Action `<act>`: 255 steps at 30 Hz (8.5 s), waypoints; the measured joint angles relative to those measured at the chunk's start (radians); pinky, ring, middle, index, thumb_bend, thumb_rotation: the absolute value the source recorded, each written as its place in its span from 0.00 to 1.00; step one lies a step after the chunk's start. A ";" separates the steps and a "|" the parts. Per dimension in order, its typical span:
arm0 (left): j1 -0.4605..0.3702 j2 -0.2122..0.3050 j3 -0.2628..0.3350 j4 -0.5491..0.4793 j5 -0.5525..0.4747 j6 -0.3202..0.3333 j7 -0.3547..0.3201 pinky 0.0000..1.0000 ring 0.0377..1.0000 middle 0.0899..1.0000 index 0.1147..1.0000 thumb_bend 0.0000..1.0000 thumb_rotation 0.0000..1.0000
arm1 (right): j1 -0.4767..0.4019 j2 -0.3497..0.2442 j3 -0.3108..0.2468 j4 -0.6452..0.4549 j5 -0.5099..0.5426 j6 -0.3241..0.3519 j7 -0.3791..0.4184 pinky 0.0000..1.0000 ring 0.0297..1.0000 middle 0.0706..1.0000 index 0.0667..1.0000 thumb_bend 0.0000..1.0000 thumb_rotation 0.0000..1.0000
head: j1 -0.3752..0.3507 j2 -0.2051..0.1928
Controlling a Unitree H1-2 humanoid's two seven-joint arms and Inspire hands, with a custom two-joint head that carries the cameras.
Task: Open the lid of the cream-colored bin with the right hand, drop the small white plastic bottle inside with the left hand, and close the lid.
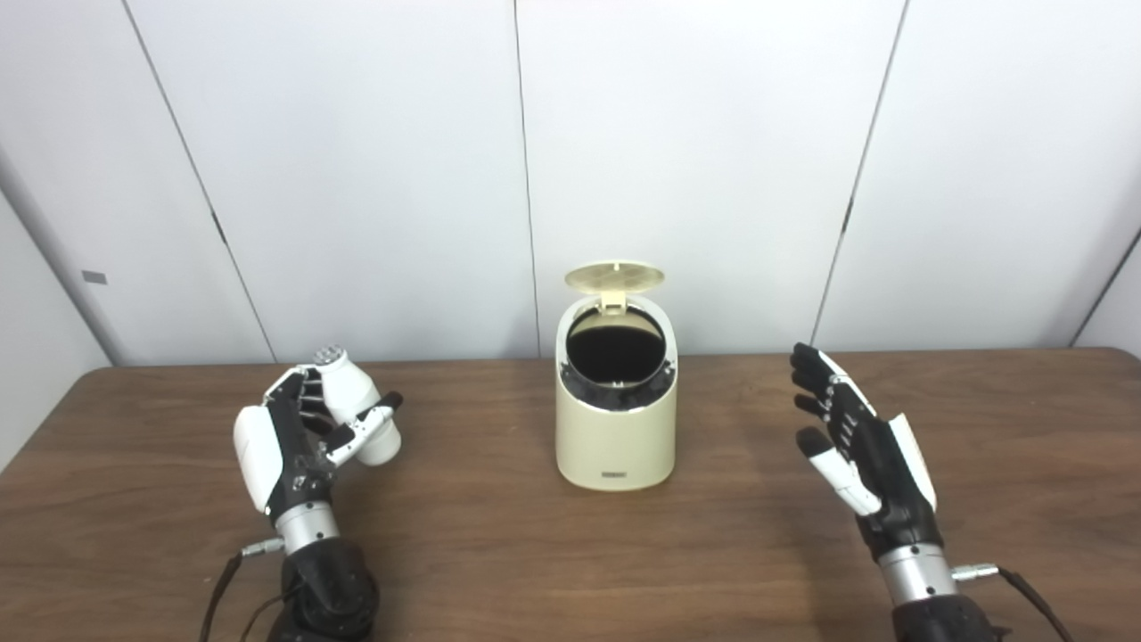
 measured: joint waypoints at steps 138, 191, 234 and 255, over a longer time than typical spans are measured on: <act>-0.433 0.077 -0.986 0.166 0.252 -0.257 0.548 0.42 0.49 0.43 0.37 0.50 0.00 | 0.104 0.073 0.003 0.009 -0.122 -0.036 -0.103 0.81 0.86 0.87 0.87 1.00 0.88 | -0.172 -0.046; -0.471 0.067 -1.105 0.360 -0.008 -0.256 0.513 0.47 0.50 0.43 0.39 0.50 0.00 | 0.205 0.114 0.027 -0.108 -0.117 0.001 -0.101 0.80 0.88 0.88 0.88 1.00 0.89 | -0.218 -0.003; -0.197 0.203 -0.780 -0.200 -0.125 -0.253 0.317 0.59 0.67 0.67 0.64 0.66 0.74 | 0.120 0.048 0.003 -0.018 -0.102 -0.044 -0.099 0.83 0.89 0.90 0.89 1.00 0.87 | -0.152 -0.032; 0.107 0.117 -0.368 -0.391 -0.214 -0.251 0.016 0.66 0.73 0.75 0.75 0.69 0.69 | -0.138 -0.087 0.042 -0.174 -0.262 0.084 0.010 0.75 0.85 0.87 0.88 0.96 0.87 | -0.086 -0.046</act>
